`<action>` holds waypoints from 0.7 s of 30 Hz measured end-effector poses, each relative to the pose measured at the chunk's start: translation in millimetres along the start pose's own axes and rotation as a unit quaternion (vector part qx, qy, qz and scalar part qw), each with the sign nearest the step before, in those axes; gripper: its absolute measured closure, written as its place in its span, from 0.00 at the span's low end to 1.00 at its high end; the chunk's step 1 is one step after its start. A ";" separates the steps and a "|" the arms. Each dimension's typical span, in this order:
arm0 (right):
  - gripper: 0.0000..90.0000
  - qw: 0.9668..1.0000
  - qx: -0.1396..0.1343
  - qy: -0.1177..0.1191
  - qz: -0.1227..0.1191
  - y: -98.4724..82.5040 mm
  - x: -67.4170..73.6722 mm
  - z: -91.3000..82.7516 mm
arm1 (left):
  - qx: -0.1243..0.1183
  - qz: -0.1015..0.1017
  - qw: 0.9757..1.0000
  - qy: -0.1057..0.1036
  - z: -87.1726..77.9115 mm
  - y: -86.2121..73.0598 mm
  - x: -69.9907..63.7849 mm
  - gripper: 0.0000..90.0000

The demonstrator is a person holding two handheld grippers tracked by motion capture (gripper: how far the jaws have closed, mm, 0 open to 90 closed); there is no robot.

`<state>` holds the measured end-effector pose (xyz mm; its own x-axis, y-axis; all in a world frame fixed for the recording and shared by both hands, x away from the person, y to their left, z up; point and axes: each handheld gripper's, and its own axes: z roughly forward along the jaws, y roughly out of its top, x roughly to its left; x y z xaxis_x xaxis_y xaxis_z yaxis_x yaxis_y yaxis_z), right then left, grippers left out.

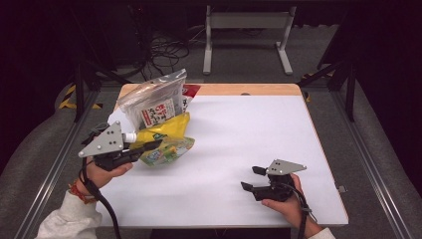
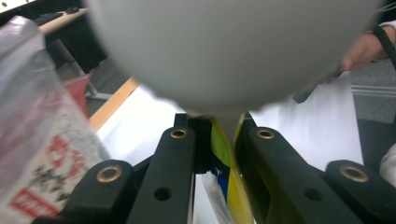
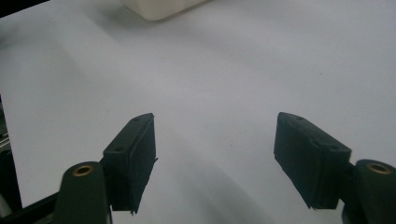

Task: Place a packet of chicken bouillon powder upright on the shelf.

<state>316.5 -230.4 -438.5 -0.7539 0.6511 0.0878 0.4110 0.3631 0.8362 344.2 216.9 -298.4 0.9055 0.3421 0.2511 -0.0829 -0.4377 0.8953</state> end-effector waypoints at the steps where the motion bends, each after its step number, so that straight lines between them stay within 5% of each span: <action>1: 0.33 1.000 0.000 0.000 0.000 0.0 0.2 0.8 | 0.001 0.004 1.000 -0.001 -2.5 0.4 3.6 0.95; 17: 0.32 1.000 0.009 0.009 0.010 -1.2 2.3 9.5 | 0.057 0.012 0.998 0.006 3.4 -10.1 54.0 0.95; 21: 0.32 1.000 0.011 0.010 0.011 -2.0 2.0 10.7 | 0.061 0.007 0.998 -0.014 8.7 -18.2 61.7 0.95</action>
<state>319.7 -222.8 -445.8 -0.7550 0.6453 0.1167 0.4385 0.3644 0.8215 405.2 238.7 -302.4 0.9162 0.3123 0.2510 -0.0457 -0.5409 0.8399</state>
